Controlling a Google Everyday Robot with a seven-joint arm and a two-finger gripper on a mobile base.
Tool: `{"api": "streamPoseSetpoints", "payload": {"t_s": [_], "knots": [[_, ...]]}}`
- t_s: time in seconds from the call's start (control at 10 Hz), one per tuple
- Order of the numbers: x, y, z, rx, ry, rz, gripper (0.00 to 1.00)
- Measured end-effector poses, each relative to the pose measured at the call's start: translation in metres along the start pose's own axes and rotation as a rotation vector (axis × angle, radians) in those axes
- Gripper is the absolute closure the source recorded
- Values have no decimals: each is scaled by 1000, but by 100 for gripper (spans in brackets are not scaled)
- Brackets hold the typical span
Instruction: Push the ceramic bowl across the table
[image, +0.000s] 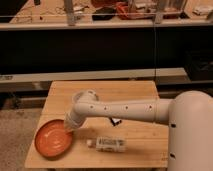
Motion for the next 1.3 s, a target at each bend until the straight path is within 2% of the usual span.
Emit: {"api": "streamPoseSetpoints", "payload": {"t_s": [1.3], "knots": [[-2,1,1,-2,-5,67,100]]}}
